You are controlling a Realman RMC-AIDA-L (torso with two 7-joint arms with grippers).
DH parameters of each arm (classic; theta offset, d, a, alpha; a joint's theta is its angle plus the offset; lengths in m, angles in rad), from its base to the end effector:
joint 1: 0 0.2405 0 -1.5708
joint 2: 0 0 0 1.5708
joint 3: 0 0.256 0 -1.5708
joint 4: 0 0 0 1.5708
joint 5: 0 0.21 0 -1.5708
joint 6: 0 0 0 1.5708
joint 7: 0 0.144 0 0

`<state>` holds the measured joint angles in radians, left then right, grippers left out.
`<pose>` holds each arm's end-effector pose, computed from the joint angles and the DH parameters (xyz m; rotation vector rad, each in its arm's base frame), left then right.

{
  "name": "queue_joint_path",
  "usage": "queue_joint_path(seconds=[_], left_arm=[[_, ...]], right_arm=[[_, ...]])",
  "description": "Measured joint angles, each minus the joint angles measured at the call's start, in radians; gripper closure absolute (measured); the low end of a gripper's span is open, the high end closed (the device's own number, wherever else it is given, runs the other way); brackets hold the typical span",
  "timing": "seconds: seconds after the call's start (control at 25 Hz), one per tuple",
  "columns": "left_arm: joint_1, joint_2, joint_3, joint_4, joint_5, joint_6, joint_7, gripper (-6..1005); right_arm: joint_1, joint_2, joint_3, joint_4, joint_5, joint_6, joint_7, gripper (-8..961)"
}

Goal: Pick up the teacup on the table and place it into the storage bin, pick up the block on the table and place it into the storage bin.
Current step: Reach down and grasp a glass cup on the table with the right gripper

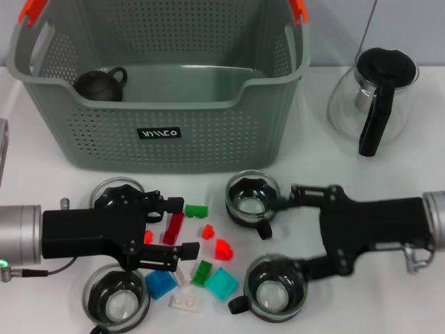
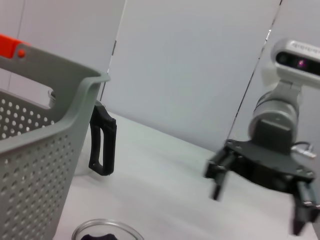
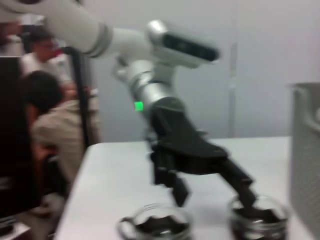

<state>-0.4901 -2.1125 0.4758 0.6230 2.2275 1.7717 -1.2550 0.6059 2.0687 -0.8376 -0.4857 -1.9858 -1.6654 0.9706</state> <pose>-0.2795 0.2803 -0.0099 -2.8461 -0.6291 -0.7780 0.2350 0.3063 -0.0394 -2.9976 0.0275 0.7569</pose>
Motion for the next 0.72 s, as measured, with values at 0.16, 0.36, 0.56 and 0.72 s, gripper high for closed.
queue_joint_path(seconds=[0.16, 0.36, 0.56, 0.72], left_arm=[[0.002, 0.0, 0.002, -0.003, 0.001, -0.009, 0.0, 65], [0.003, -0.002, 0.001, -0.006, 0.001, -0.015, 0.0, 65], [0.008, -0.008, 0.001, -0.007, 0.001, -0.015, 0.0, 65], [0.018, -0.011, 0.001, -0.009, 0.001, -0.016, 0.0, 65]], right_arm=[[0.0, -0.002, 0.0, -0.138, -0.128, -0.121, 0.129, 42], [0.008, 0.011, -0.004, -0.304, -0.243, -0.227, 0.244, 41], [0.027, 0.032, -0.108, -0.401, -0.291, -0.232, 0.314, 41], [0.065, 0.032, -0.203, -0.408, -0.296, -0.219, 0.353, 42]])
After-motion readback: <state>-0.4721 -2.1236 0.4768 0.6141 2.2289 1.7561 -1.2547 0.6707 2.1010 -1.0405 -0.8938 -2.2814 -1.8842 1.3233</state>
